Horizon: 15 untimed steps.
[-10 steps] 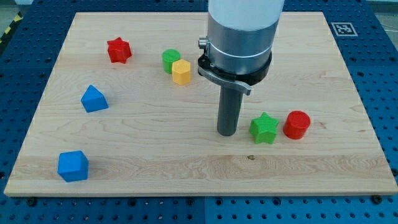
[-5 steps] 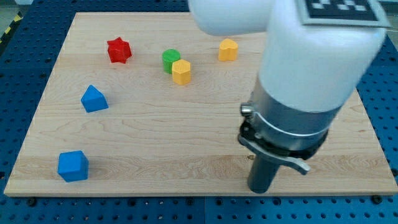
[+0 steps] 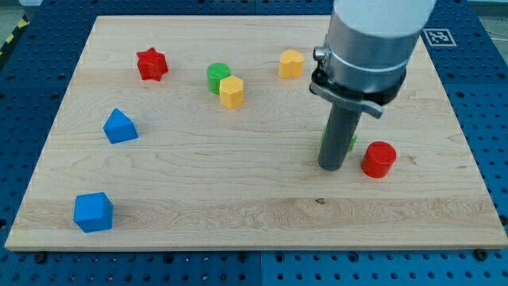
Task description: Push the green star diagonally to the top left of the red circle
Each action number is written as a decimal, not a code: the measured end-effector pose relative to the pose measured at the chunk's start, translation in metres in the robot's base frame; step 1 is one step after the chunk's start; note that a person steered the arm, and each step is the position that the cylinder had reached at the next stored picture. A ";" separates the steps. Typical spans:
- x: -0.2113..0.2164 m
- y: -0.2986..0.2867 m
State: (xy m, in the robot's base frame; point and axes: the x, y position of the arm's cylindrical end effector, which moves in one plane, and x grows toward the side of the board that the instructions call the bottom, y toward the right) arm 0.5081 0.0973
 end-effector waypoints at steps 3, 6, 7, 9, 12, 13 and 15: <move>-0.067 0.000; -0.020 0.000; -0.011 0.002; -0.055 0.051; -0.140 0.084; -0.140 0.084; -0.151 0.084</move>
State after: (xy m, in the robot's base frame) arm 0.3570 0.1817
